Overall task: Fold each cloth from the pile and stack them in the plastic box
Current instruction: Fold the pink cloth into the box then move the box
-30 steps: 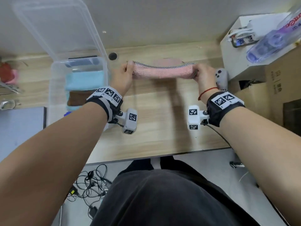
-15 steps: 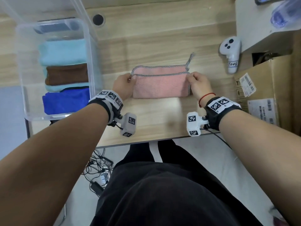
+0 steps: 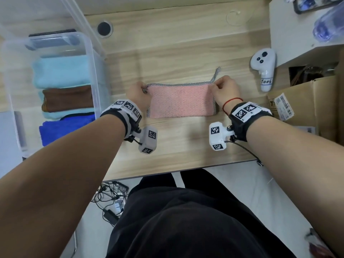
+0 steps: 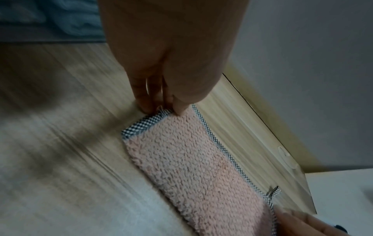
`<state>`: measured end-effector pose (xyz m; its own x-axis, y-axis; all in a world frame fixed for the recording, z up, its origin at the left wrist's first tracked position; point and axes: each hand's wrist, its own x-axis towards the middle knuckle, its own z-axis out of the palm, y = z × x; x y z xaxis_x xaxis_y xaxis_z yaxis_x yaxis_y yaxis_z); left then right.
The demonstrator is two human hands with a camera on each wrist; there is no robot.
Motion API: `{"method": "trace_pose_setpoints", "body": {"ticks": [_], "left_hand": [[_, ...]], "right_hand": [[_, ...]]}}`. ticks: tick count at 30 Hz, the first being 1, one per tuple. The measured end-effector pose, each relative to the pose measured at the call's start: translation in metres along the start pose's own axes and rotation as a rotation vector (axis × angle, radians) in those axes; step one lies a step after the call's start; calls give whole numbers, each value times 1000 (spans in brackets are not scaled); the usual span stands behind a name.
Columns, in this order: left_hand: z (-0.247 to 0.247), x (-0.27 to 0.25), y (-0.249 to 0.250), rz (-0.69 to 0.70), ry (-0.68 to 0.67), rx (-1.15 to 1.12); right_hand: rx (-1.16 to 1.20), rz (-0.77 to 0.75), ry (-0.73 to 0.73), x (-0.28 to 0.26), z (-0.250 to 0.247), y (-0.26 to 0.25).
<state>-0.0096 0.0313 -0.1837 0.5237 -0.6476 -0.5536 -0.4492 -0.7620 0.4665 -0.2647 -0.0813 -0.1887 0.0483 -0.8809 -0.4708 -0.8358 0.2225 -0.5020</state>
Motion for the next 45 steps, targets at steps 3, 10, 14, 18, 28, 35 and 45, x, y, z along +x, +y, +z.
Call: {"method": "trace_pose_setpoints", "body": {"ticks": [3,10,14,18,28,35,45], "left_hand": [[-3,-4,4,-10,15,70],[19,-22,32,417,-206,163],[38,-25,22,503,-410,297],[42,-26,18,509,-384,294],[18,-23,9,256,-253,-45],[8,-32,-30,-2,-263,-191],[9,-35,-42,-3,-395,-540]], "right_hand": [[-61,12,13,-2,2,0],[-318,21,-67,-14,12,-9],[-166,89,-45,-16,11,-18],[-1,75,-58,-15,11,-18],[301,232,-261,-20,-2,-42],[416,180,-440,-43,31,-103],[268,120,-493,-57,91,-129]]}}
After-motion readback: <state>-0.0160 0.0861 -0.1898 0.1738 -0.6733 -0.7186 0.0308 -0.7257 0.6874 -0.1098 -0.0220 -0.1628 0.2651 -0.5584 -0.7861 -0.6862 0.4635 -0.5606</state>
